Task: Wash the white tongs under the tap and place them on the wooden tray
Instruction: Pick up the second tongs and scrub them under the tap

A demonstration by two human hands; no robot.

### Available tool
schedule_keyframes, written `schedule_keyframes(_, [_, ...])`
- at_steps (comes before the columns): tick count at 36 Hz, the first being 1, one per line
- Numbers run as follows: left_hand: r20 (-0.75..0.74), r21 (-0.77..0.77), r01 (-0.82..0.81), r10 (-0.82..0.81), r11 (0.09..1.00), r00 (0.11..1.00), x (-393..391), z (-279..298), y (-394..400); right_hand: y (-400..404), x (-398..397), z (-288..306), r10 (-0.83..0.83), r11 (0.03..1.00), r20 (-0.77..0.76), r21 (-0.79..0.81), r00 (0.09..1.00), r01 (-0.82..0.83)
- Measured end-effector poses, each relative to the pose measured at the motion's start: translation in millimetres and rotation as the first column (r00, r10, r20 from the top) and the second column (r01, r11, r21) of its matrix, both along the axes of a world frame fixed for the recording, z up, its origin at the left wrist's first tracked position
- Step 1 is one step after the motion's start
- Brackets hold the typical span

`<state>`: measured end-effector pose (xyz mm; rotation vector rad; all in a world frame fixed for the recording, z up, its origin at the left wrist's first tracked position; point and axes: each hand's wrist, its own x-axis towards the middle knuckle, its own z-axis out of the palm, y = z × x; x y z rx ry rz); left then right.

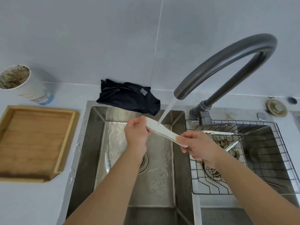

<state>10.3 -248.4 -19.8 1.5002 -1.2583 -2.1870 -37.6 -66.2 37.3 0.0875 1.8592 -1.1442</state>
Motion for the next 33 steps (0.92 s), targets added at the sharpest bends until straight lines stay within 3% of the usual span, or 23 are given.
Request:
schedule_keyframes(5, [-0.045,0.003,0.074,-0.074,0.997,0.996,5,-2,3,9,1,0,-0.001,0.999,-0.045,0.042,0.999,0.002])
schedule_keyframes(10, [-0.109,-0.017,0.332,-0.332,0.943,0.937,10,-2,21,-6,9,-1,0.049,0.995,-0.189,0.100,0.981,-0.030])
schedule_keyframes(17, [-0.041,-0.126,0.166,-0.173,0.978,0.984,-3,6,1,-5,15,6,0.102,0.994,-0.319,0.076,0.942,-0.082])
schedule_keyframes(22, [-0.086,0.041,0.104,-0.100,0.994,0.991,-8,15,-1,-1,16,10,0.235,0.967,-0.483,0.205,0.844,-0.152])
schedule_keyframes(26, [-0.062,0.039,0.207,-0.204,0.978,0.977,-6,15,4,-5,21,13,0.328,0.932,-0.548,0.319,0.769,-0.171])
schedule_keyframes(29, [-0.124,0.028,0.295,-0.290,0.955,0.949,-1,16,13,-12,26,13,0.374,0.912,-0.598,0.376,0.709,-0.163])
schedule_keyframes(33, [-0.046,0.004,0.157,-0.156,0.988,0.987,-3,15,8,-16,29,14,0.415,0.899,-0.628,0.397,0.659,-0.188])
